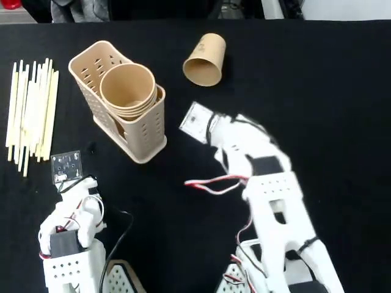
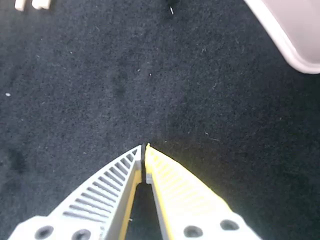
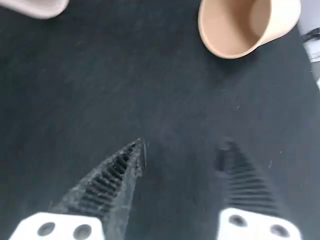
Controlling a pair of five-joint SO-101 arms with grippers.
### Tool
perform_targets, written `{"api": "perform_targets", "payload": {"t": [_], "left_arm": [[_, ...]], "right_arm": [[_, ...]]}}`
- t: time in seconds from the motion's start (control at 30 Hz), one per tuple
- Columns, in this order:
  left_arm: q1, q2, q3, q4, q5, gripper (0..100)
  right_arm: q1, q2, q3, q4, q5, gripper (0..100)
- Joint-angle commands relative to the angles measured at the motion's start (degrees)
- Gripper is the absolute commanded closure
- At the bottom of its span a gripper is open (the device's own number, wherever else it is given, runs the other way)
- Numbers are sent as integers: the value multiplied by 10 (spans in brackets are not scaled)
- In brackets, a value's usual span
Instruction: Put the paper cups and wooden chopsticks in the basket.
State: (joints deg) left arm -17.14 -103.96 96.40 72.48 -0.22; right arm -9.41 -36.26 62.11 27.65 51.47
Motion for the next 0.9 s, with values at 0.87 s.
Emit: {"api": "perform_targets", "payload": {"t": [0.87], "left_arm": [[6,-1,9,3,4,970]], "right_arm": [[33,647,-289,-697,-94,688]]}}
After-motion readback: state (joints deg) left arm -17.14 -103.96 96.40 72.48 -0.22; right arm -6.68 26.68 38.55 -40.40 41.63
